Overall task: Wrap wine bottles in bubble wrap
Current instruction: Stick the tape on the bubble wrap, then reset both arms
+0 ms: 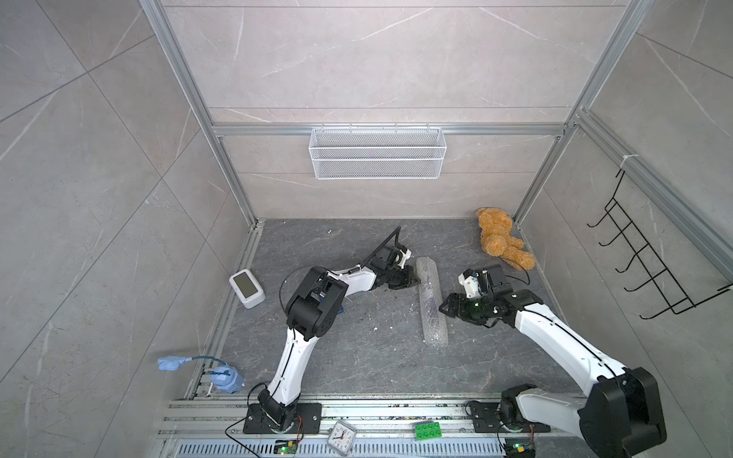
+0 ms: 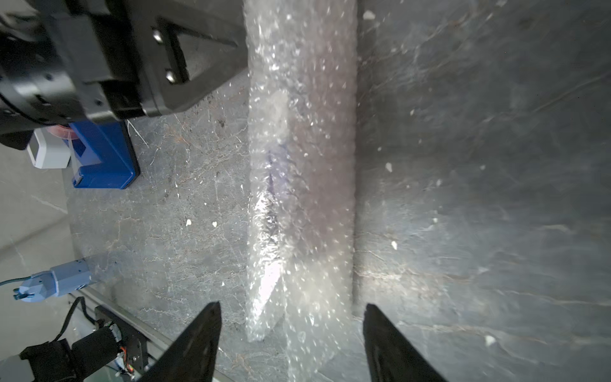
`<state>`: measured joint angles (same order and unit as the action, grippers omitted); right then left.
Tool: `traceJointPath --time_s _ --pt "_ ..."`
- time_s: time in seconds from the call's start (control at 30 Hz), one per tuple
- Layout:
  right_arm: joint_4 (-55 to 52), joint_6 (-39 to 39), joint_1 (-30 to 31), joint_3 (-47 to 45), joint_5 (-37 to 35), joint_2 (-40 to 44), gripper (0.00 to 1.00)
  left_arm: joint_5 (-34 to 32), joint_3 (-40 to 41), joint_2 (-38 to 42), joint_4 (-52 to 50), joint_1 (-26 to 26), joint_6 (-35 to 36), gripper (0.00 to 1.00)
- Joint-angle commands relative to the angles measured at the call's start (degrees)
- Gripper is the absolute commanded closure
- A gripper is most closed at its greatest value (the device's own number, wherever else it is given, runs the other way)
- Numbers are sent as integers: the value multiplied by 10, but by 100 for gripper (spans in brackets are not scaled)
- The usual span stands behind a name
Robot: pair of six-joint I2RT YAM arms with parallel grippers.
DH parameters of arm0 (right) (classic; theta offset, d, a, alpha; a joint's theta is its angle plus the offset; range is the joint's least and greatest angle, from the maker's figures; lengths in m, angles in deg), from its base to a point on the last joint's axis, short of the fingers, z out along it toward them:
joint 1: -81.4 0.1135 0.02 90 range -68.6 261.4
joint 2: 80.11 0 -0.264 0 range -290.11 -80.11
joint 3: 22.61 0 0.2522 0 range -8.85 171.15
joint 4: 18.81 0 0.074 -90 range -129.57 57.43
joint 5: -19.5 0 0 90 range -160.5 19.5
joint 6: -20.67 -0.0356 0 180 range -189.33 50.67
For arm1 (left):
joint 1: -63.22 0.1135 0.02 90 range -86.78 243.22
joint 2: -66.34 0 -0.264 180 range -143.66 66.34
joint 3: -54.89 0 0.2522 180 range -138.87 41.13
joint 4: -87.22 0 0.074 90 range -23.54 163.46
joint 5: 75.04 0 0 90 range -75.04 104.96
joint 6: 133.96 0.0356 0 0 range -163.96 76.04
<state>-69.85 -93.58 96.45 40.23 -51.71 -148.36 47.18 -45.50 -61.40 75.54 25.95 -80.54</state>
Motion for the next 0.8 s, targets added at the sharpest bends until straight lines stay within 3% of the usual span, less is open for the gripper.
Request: traceJointPath --time_s 0.0,0.33,0.67,0.77 --pt "-109 37 3 41 -75 33 31 -6 5 64 -77 17 65 84" --pt "-131 83 1 117 -253 69 26 -164 94 266 -217 46 195 67" --pt "51 68 -22 -1 -371 82 1 -381 226 474 -242 77 265 43" --pt "133 96 -34 -46 -386 72 0 -427 296 542 -225 116 266 31"
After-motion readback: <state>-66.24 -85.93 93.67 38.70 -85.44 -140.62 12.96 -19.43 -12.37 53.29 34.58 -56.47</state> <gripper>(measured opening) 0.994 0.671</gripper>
